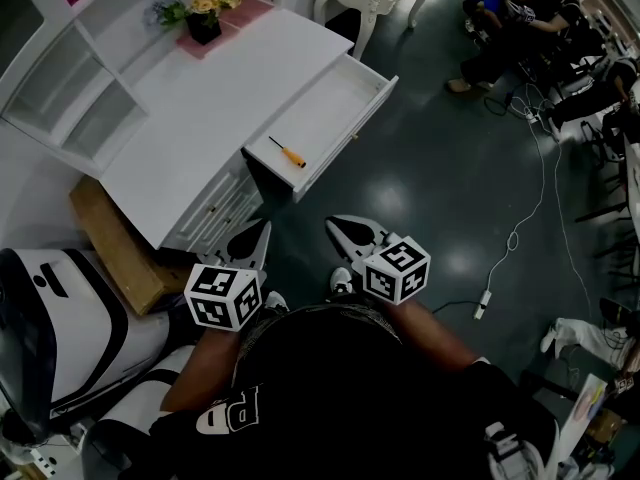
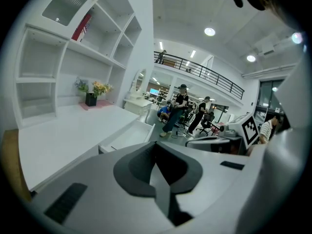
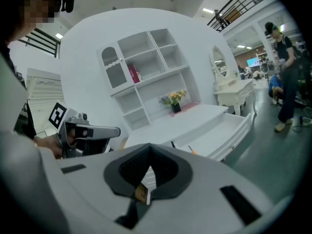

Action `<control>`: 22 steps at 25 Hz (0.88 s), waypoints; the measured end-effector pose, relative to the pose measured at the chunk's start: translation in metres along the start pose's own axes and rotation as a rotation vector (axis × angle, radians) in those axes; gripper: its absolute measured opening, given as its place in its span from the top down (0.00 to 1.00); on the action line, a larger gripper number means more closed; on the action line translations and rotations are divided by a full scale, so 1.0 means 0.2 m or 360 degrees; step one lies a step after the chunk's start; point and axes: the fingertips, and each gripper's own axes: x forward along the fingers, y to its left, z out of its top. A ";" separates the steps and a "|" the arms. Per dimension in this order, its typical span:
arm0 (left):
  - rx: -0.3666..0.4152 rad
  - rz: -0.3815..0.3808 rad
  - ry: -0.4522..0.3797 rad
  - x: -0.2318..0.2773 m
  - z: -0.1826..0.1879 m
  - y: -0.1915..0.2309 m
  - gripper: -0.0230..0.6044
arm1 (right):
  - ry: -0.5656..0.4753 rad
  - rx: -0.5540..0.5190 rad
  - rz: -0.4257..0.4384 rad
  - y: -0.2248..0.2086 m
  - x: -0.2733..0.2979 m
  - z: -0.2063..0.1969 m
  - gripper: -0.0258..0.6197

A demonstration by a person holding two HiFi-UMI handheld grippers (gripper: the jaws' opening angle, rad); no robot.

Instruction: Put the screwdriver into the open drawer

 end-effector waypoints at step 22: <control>0.0008 0.0014 0.0008 0.03 0.01 -0.03 0.95 | 0.0018 -0.0024 0.0027 -0.04 -0.01 0.01 0.95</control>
